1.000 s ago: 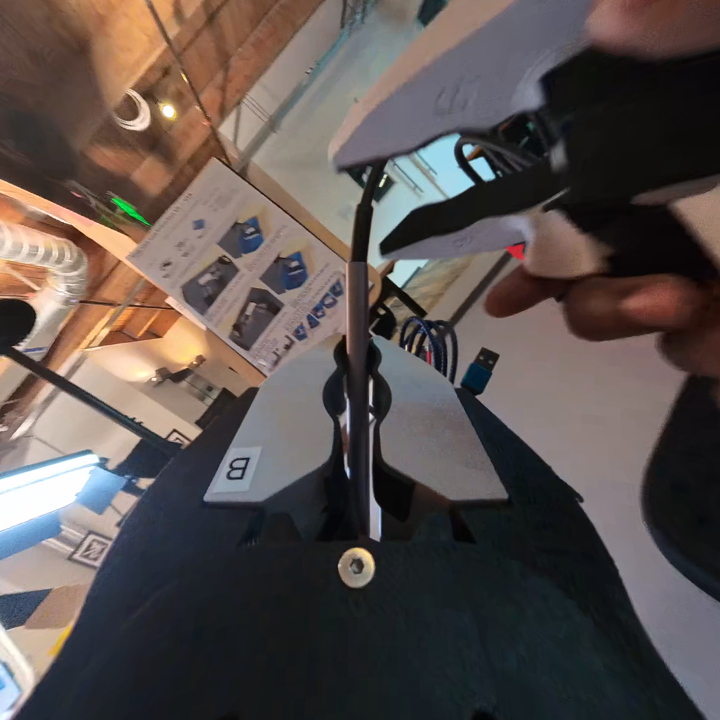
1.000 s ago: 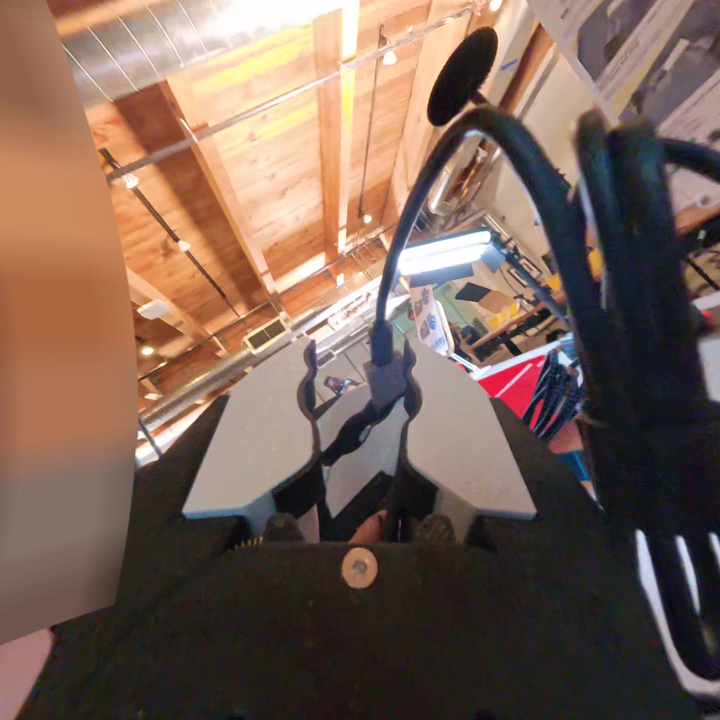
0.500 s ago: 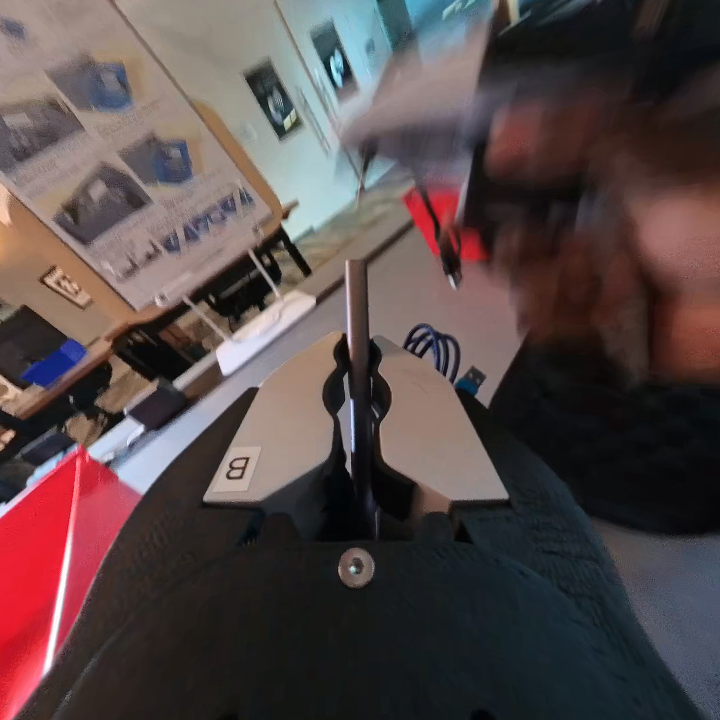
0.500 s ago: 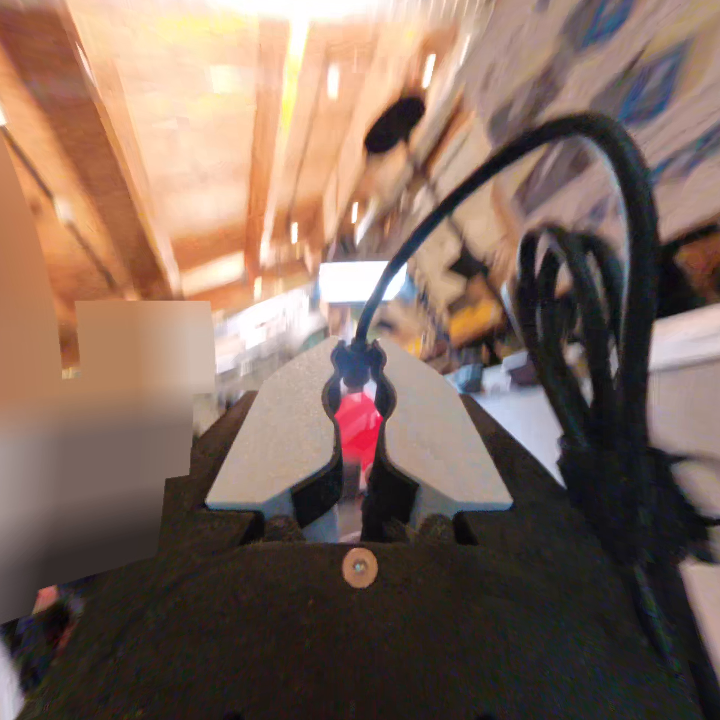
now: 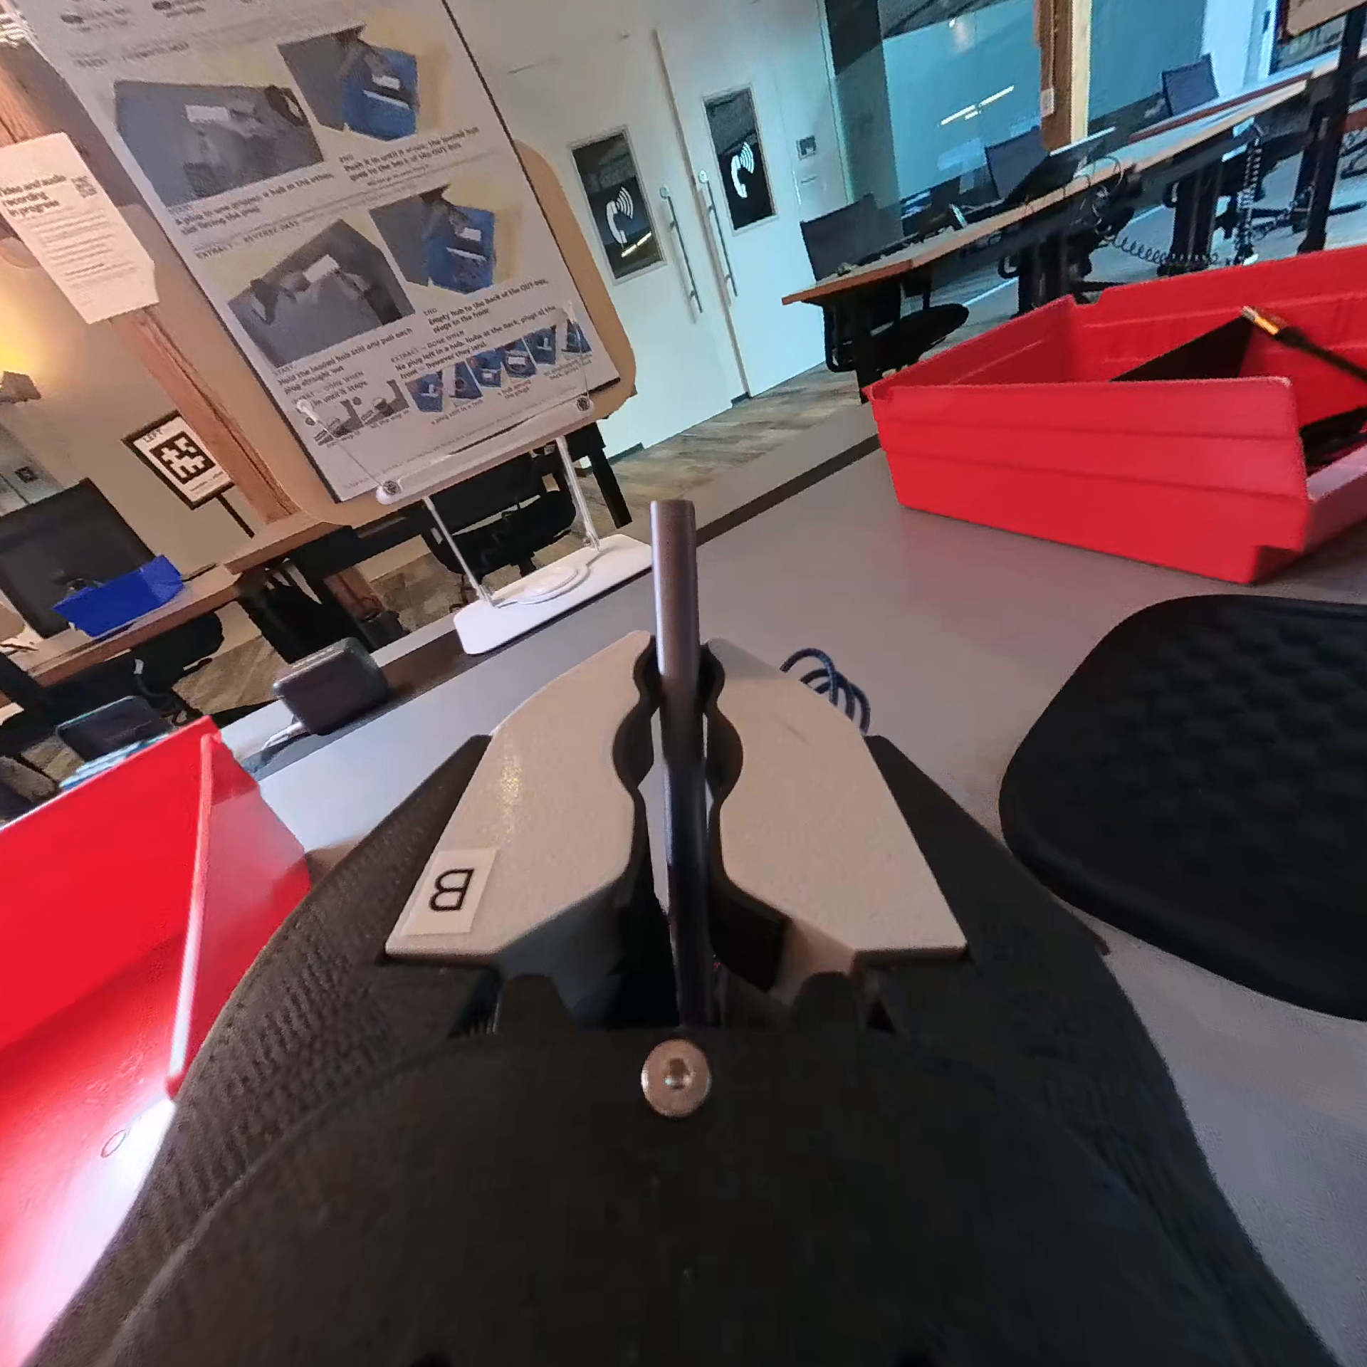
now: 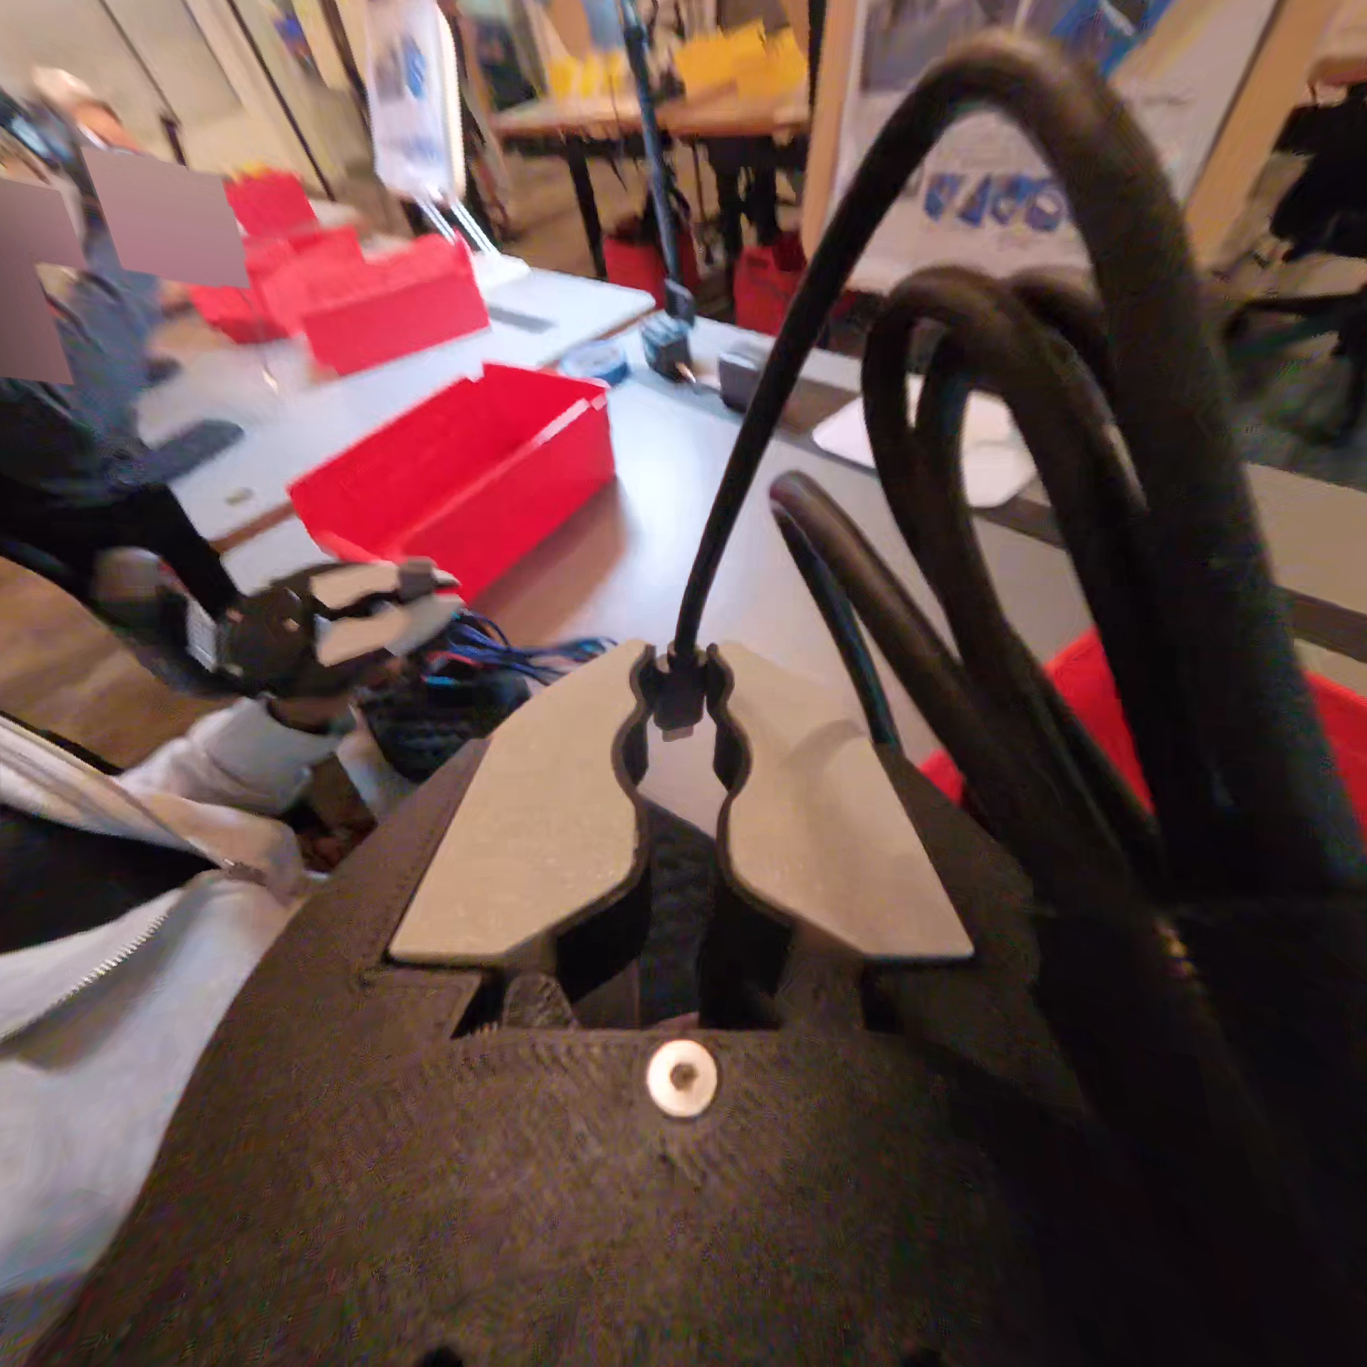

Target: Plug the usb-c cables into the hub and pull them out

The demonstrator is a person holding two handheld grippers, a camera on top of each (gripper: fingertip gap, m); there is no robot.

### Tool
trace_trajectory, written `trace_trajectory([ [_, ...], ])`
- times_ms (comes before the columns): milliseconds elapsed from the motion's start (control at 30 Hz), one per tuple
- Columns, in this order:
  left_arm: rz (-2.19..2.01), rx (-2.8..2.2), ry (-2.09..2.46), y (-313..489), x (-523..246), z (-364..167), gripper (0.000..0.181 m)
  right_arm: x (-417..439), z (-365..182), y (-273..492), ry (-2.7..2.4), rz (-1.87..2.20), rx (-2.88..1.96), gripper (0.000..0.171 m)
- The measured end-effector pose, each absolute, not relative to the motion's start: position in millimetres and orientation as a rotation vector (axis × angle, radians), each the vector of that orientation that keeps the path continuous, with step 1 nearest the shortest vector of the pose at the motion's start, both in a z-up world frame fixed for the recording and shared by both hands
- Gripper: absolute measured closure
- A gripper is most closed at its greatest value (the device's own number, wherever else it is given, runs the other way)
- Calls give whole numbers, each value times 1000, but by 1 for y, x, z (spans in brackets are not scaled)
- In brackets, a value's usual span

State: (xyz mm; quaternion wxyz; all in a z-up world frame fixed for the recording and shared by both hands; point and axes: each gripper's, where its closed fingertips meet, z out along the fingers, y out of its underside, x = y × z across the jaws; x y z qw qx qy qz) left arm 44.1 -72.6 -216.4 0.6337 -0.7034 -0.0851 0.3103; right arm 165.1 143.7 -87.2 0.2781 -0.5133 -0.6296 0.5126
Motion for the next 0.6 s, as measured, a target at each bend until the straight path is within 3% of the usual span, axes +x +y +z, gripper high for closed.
trace_trajectory([
  [300,669,-1588,-221,-79,41,-212,172,227,-204,228,-2276,360,-1450,159],
  [600,652,-1597,-191,-73,47,-211,171,257,-279,278,-2760,-175,-1433,159],
])
